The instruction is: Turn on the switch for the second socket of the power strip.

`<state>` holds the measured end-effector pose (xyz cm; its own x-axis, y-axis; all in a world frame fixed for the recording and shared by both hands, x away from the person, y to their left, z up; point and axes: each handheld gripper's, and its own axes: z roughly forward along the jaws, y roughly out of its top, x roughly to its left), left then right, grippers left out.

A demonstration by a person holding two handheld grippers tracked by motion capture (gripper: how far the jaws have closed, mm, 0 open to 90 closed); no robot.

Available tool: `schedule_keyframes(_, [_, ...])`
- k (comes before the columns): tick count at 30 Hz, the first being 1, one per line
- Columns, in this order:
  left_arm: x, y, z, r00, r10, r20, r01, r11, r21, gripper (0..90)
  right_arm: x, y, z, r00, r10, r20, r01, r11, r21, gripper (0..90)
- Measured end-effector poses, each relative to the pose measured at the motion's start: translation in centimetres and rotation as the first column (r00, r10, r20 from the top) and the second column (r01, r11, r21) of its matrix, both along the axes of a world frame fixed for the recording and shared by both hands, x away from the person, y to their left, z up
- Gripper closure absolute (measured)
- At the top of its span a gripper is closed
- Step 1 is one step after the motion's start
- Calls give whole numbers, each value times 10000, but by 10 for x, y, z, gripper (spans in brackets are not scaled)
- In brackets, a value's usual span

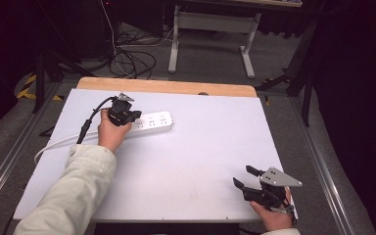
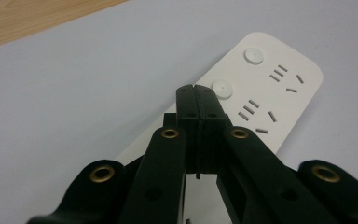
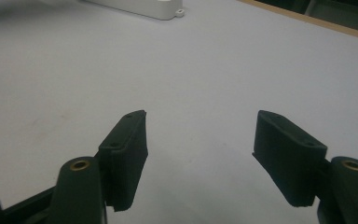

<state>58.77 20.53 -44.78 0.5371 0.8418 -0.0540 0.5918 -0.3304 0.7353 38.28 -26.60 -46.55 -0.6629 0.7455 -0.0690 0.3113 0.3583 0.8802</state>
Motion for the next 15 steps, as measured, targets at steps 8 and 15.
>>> schedule_keyframes(8, [1,-2,-3,9999,103,-129,-98,9991,403,898,0,0,0,10000,17,-36,-17,10000,9,353])
schedule_keyframes(15, [2,-4,-5,9997,213,-140,-204,9982,568,897,0,0,0,10000,39,-52,-39,10000,9,353])
